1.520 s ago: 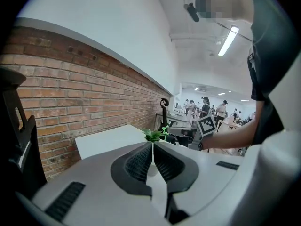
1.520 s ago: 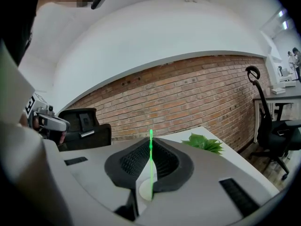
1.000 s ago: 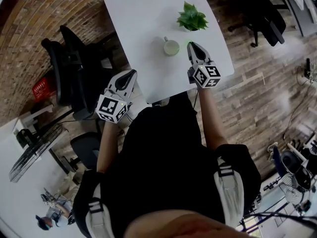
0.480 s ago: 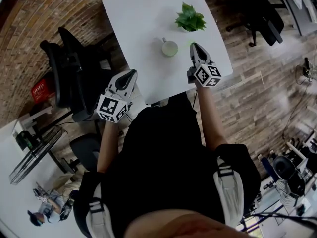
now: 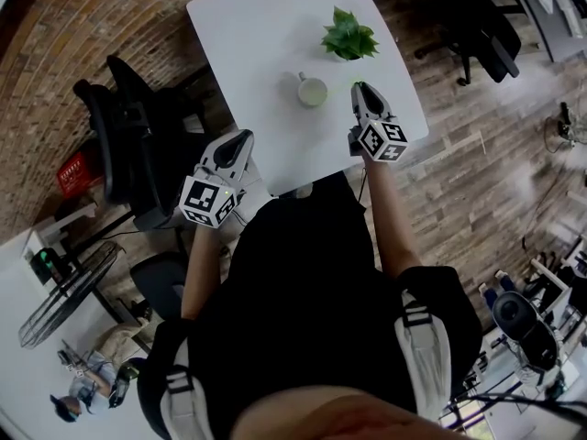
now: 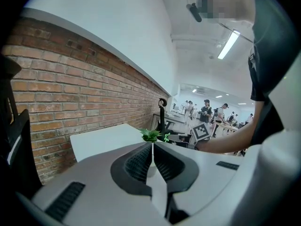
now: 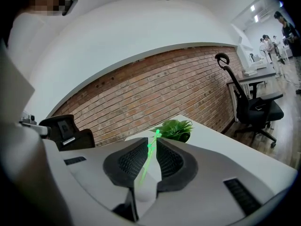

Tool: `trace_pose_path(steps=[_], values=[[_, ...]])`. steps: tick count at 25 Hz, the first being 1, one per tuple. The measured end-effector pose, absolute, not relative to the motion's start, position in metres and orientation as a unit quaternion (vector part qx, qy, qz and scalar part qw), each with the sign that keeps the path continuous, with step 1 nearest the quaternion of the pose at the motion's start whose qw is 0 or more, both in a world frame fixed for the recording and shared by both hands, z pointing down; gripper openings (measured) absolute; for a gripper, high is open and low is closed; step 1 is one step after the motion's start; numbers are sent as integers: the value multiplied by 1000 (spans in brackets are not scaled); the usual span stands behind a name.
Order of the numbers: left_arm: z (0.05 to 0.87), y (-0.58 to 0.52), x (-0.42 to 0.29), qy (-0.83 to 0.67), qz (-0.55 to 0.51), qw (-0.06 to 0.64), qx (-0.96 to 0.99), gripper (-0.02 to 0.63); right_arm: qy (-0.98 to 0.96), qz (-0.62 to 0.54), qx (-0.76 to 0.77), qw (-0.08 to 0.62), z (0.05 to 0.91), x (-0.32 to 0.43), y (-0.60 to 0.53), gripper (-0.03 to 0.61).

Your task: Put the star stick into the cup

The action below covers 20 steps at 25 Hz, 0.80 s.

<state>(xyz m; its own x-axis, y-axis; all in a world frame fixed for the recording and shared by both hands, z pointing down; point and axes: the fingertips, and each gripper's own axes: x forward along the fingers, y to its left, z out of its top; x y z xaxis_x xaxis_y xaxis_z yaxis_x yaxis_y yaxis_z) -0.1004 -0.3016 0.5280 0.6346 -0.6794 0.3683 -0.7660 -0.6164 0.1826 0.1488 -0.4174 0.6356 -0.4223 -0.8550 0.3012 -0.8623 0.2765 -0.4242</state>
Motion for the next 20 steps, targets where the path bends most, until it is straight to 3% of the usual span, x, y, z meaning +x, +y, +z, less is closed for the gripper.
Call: trace_pose_path(steps=[9, 20], values=[[524, -304, -97, -399, 126, 158, 894, 29, -794, 268, 545, 10, 633, 156, -415, 92], [520, -303, -98, -389, 114, 155, 901, 29, -783, 272, 559, 20, 633, 162, -398, 95]])
